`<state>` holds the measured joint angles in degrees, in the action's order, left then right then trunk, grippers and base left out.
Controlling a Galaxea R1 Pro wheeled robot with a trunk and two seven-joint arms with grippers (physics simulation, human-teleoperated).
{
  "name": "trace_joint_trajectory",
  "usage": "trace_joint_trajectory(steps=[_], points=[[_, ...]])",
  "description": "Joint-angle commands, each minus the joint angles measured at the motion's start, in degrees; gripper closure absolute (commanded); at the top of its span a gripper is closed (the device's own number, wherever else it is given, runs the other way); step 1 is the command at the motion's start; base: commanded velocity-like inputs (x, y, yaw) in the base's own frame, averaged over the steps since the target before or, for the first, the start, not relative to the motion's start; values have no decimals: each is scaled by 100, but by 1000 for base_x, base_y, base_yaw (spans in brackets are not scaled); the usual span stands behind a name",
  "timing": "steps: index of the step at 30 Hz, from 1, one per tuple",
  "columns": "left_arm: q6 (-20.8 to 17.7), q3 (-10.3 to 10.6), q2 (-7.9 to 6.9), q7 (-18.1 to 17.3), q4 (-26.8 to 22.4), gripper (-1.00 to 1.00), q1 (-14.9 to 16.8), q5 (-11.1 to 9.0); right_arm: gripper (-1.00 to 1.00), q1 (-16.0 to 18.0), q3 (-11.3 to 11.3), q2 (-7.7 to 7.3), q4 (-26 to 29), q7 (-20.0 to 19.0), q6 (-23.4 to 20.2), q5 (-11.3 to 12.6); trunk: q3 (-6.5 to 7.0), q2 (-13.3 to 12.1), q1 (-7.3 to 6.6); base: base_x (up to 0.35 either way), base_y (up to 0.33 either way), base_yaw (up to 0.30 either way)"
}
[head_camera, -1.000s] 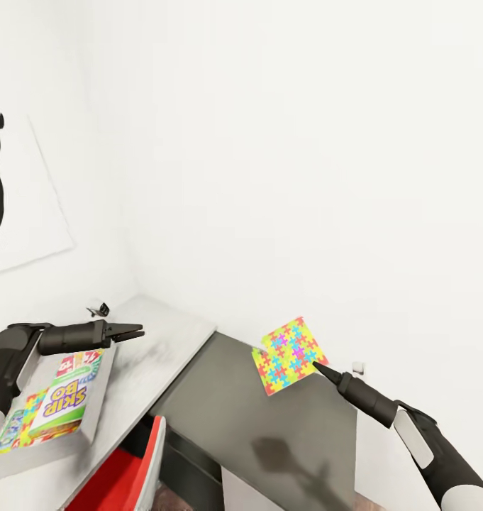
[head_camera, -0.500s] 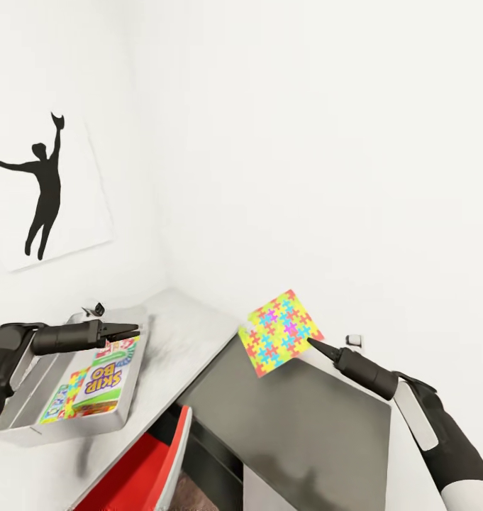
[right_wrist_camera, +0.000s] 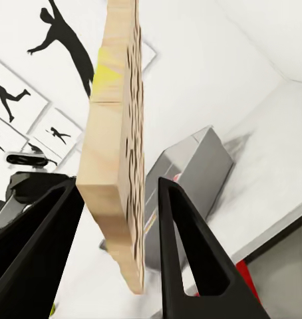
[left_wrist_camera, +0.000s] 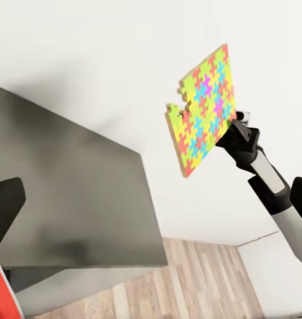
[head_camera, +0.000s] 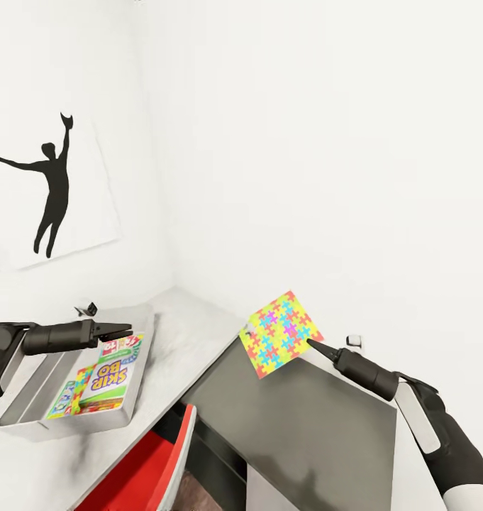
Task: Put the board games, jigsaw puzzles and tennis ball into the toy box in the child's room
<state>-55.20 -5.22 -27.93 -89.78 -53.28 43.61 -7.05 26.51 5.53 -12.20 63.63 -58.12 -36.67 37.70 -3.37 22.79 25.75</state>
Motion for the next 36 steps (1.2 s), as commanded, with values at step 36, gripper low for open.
trace_joint_trajectory(steps=[36], points=[[-61, 4, 7, -22, 2, -100, 7, 2, 100, 3, -26, 16, 18, 239, -33, 18, -23, 13, 4, 0, 1, 282]])
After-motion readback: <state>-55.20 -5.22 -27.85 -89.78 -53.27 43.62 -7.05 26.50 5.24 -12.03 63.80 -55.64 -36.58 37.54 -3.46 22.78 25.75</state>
